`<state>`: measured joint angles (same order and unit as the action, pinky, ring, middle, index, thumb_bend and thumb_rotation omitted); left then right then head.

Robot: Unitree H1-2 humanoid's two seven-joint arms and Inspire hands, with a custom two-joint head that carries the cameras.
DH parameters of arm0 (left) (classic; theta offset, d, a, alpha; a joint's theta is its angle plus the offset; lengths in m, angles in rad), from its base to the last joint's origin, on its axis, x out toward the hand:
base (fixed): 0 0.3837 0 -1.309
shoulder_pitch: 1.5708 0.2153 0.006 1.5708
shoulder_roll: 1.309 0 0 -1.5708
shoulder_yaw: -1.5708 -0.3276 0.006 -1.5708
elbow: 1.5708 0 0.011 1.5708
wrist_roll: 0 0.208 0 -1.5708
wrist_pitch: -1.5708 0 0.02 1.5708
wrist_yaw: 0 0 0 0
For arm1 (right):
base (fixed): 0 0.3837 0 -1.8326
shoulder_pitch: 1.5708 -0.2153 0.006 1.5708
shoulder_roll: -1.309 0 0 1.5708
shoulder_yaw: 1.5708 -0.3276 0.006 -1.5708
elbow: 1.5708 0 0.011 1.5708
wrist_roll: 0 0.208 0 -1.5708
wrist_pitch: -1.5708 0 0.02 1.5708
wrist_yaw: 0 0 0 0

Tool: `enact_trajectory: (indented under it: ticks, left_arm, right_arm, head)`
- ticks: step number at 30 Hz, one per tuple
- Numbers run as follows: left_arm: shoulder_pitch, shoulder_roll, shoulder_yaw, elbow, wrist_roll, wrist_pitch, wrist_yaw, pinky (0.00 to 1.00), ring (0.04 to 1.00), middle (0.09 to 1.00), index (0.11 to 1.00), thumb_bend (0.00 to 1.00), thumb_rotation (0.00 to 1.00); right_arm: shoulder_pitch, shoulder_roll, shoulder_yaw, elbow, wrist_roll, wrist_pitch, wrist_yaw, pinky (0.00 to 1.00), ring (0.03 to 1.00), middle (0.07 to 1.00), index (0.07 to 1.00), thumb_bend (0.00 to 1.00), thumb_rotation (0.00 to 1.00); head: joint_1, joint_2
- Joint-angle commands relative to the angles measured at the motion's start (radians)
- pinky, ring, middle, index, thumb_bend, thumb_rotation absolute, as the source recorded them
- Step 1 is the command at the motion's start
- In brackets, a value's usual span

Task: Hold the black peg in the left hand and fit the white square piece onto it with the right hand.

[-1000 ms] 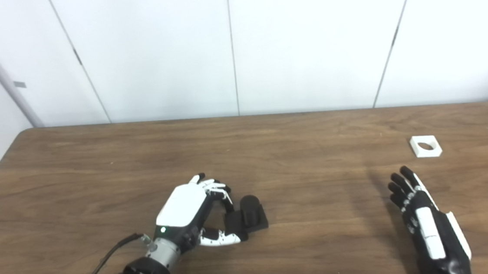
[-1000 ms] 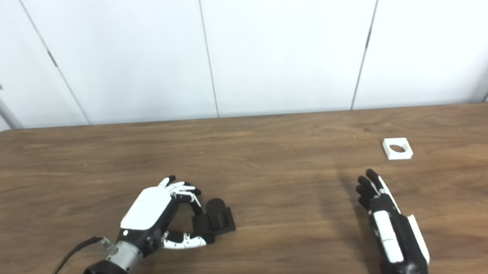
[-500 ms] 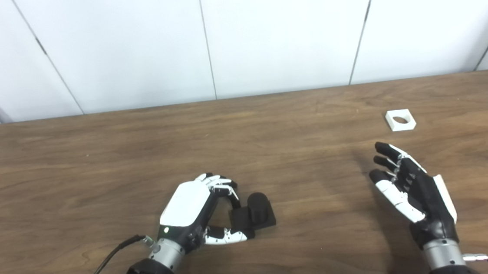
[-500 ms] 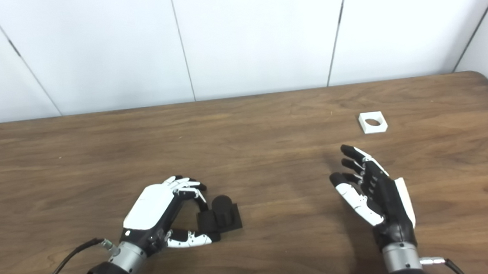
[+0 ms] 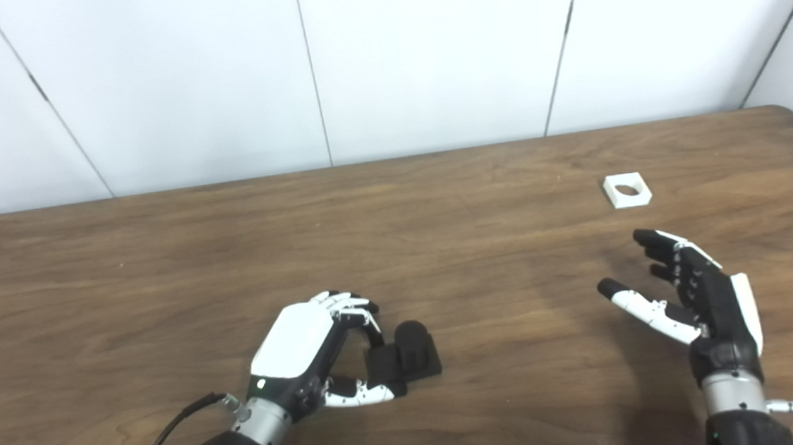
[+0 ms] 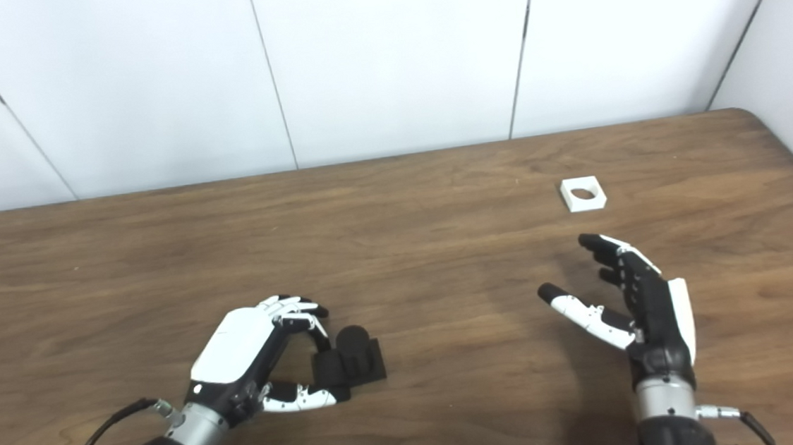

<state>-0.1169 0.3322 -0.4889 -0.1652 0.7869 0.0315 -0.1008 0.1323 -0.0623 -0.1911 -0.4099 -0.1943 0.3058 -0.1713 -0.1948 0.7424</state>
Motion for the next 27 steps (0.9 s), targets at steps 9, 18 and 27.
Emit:
enact_trajectory:
  ticks: [9, 18, 27]
  left_arm:
    - [0.037, 0.012, -0.018, 0.003, 0.004, -0.009, -0.077, 0.90, 0.839, 0.783, 0.488, 0.52, 0.05]
    - [0.058, 0.019, 0.003, -0.008, 0.002, -0.001, -0.095, 0.89, 0.831, 0.776, 0.488, 0.52, 0.05]
    - [0.068, 0.026, 0.007, -0.004, 0.005, -0.010, -0.101, 0.87, 0.826, 0.773, 0.487, 0.52, 0.05]
  right_arm:
    - [-0.186, -0.197, -0.025, 0.091, -0.194, 0.053, -0.011, 0.93, 0.911, 0.865, 0.652, 0.84, 0.24]
    - [-0.306, -0.348, 0.033, 0.217, -0.281, 0.089, 0.058, 0.95, 0.987, 0.937, 0.687, 0.88, 0.21]
    - [-0.469, -0.475, 0.139, 0.372, -0.343, 0.133, 0.175, 0.95, 1.000, 0.961, 0.685, 0.90, 0.17]
  head:
    - [-0.039, -0.014]
    - [-0.079, -0.012]
    - [-0.112, -0.026]
